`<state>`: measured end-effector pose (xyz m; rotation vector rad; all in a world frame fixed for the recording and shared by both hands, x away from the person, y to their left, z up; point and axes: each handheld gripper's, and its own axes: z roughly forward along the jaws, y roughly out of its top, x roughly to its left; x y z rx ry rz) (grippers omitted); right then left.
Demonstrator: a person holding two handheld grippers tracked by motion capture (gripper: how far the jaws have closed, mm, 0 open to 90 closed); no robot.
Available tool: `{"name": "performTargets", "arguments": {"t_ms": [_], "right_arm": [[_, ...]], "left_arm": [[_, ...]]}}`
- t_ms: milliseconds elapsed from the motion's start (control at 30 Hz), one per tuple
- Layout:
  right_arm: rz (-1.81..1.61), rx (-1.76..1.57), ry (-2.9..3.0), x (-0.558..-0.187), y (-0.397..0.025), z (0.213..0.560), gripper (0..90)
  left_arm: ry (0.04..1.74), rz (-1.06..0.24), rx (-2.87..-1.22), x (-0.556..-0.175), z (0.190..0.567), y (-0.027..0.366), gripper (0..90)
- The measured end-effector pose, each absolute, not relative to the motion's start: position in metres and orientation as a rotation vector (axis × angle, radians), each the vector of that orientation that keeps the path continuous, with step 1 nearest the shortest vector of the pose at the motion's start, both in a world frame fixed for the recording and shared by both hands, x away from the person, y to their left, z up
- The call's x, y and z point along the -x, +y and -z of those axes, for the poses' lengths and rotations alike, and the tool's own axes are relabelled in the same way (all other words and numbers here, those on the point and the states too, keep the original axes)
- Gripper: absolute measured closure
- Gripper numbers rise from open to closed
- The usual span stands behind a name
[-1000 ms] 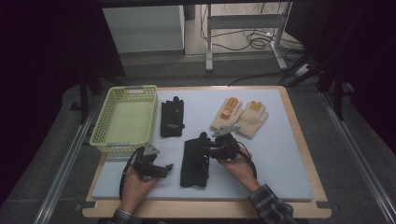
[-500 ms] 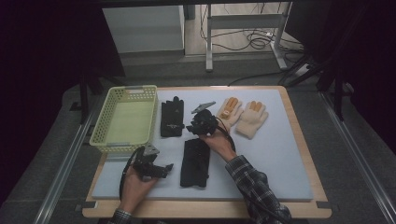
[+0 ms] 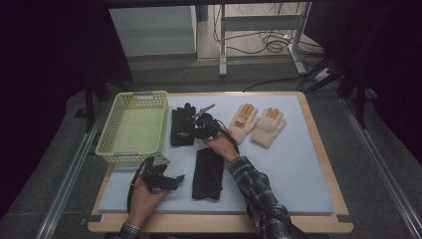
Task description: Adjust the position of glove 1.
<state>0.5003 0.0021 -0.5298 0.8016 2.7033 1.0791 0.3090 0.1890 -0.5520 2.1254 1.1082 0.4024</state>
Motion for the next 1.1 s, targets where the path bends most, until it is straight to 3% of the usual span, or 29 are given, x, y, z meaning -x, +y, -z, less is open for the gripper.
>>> {"name": "performTargets", "arguments": {"t_ms": [100, 167, 367, 400, 500, 700, 800, 867, 900, 1100], "right_arm": [[-1.071, -0.829, 2.695, -0.499, 0.002, 0.529, 75.6], [-1.071, -0.823, 2.695, -0.494, -0.002, 0.527, 84.8], [-1.039, -0.712, 2.709, -0.47, -0.015, 0.517, 83.3], [-1.057, -0.719, 2.702, -0.47, -0.015, 0.515, 81.6], [-1.133, -0.745, 2.655, -0.479, -0.01, 0.51, 65.4], [-1.116, -0.713, 2.626, -0.498, 0.018, 0.518, 46.8], [-1.114, -0.711, 2.622, -0.506, 0.032, 0.523, 39.6], [-1.076, -0.705, 2.637, -0.511, 0.038, 0.526, 39.5], [-1.042, -0.696, 2.644, -0.514, 0.041, 0.529, 41.0], [-1.11, -0.809, 2.634, -0.523, 0.035, 0.533, 80.1]], "left_arm": [[1.108, -0.402, -2.125, -0.309, 0.552, 0.189, 6.3], [1.109, -0.402, -2.125, -0.309, 0.552, 0.189, 6.3], [1.108, -0.403, -2.126, -0.309, 0.552, 0.189, 6.3], [1.109, -0.403, -2.125, -0.309, 0.552, 0.189, 6.3], [1.109, -0.402, -2.126, -0.309, 0.552, 0.189, 6.3], [1.108, -0.403, -2.126, -0.309, 0.552, 0.189, 6.3], [1.107, -0.402, -2.126, -0.309, 0.552, 0.189, 6.3], [1.107, -0.402, -2.126, -0.309, 0.552, 0.189, 6.3], [1.108, -0.402, -2.126, -0.309, 0.552, 0.189, 6.3], [1.108, -0.402, -2.125, -0.309, 0.552, 0.189, 6.3]]}}
